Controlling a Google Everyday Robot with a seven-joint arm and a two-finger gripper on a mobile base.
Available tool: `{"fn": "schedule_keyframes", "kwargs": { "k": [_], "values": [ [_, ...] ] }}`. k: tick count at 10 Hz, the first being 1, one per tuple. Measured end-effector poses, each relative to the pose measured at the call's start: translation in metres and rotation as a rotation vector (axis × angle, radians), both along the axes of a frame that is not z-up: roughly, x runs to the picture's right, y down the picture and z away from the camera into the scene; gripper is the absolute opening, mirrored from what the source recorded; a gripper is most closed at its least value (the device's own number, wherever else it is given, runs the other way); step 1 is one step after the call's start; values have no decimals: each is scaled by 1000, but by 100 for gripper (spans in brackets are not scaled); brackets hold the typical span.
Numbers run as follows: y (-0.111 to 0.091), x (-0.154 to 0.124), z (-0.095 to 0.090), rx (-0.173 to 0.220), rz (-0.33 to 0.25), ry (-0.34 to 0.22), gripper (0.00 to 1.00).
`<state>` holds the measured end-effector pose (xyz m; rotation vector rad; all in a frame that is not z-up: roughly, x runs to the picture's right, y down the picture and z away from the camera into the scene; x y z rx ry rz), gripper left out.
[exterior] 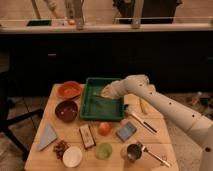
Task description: Place pepper in tray
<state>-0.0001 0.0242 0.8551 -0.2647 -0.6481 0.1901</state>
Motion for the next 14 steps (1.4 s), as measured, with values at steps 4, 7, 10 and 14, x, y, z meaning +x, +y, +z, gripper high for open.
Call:
{"fn": "schedule_keyframes", "kwargs": {
  "k": [4, 7, 10, 14],
  "values": [
    [0, 0, 0, 0, 0, 0, 35],
    [0, 0, 0, 0, 0, 0, 65],
    [0, 0, 0, 0, 1, 0, 68],
    [0, 1, 0, 0, 1, 1, 68]
  ]
}}
